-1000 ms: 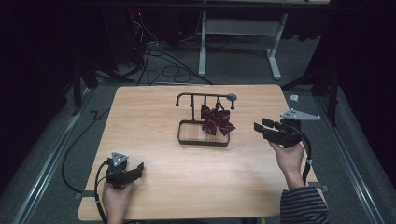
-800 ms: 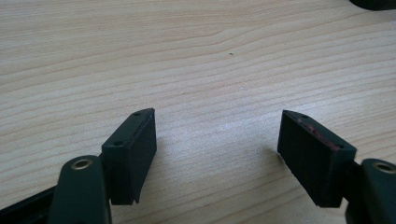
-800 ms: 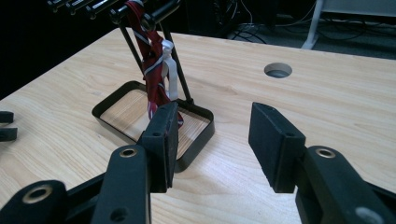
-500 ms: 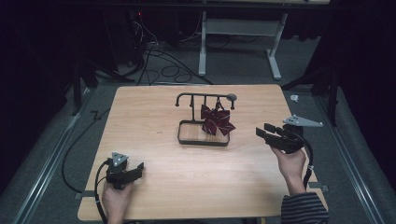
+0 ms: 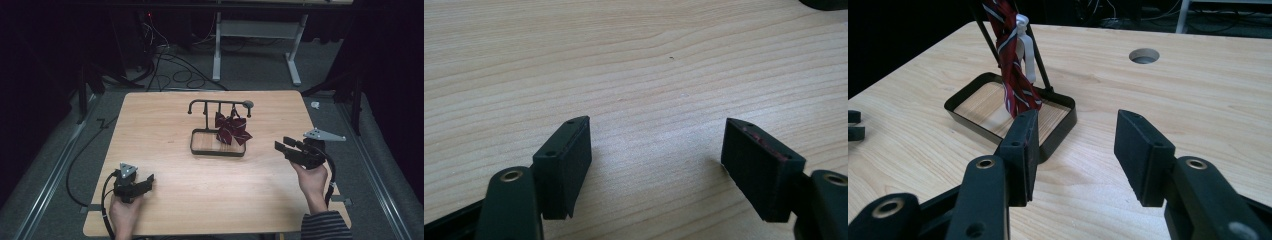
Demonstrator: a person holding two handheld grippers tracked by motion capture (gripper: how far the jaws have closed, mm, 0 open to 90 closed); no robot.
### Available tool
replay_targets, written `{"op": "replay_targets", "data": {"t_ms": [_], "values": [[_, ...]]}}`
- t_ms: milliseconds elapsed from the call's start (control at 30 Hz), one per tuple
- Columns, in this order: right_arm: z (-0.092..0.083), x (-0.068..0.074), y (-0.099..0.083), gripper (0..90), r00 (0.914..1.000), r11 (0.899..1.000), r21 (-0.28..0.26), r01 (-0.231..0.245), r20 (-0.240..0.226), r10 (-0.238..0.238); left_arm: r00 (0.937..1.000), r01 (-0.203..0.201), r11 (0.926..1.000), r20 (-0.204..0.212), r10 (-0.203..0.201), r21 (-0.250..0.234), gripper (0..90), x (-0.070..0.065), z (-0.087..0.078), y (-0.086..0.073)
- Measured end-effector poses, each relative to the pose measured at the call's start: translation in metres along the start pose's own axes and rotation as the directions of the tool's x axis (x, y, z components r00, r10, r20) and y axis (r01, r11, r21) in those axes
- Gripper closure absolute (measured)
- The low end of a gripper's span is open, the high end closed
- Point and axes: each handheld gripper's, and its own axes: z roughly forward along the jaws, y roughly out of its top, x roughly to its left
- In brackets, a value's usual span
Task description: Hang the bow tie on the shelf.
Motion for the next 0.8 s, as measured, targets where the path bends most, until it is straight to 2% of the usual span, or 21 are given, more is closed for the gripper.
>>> {"op": "replay_targets", "data": {"t_ms": [800], "values": [[-0.001,-0.003,-0.023,54.1,0.9990,0.999,0.018,-0.045,-0.006,0.045,1.0000,-0.001,1.0000,-0.001,0.001,-0.001,28.8,0.000,0.000,0.000]]}}
